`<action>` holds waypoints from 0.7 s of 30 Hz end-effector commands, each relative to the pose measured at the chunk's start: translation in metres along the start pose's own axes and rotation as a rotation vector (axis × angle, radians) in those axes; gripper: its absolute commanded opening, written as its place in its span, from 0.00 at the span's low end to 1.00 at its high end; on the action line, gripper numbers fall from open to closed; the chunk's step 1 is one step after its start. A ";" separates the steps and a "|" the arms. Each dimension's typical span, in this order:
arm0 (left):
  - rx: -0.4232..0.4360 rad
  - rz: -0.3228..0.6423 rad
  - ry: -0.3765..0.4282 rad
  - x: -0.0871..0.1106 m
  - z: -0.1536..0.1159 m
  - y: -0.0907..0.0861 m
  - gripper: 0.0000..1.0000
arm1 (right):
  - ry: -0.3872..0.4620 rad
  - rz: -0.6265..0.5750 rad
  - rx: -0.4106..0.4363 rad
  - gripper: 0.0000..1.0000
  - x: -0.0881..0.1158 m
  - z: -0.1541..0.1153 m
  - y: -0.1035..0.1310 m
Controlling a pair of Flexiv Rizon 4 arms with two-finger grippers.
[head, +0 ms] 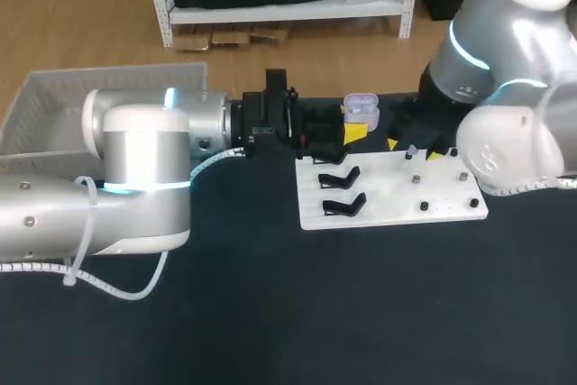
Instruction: Pick up each earbud case from the left stands, insert the matching earbuds, close the lid, and place the case in the box.
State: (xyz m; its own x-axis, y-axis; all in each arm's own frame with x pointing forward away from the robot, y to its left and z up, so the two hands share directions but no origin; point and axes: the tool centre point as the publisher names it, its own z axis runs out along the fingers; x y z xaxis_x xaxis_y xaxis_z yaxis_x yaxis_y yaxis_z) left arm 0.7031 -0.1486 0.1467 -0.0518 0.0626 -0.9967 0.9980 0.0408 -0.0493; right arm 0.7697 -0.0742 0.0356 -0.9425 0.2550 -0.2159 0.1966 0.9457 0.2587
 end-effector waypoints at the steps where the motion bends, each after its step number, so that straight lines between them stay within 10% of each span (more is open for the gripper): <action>1: -0.005 0.005 -0.008 0.002 0.000 -0.001 0.00 | 0.028 0.002 -0.005 0.66 -0.006 0.007 0.001; 21: -0.005 0.005 -0.008 0.002 0.000 -0.001 0.00 | 0.009 0.146 -0.002 0.45 0.000 0.007 -0.013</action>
State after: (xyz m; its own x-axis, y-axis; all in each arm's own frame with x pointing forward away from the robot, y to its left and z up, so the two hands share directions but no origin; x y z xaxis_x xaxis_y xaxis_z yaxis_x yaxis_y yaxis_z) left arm 0.7031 -0.1486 0.1467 -0.0518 0.0626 -0.9967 0.9980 0.0408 -0.0493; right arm 0.7759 -0.0842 0.0251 -0.9150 0.3743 -0.1509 0.3215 0.9020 0.2881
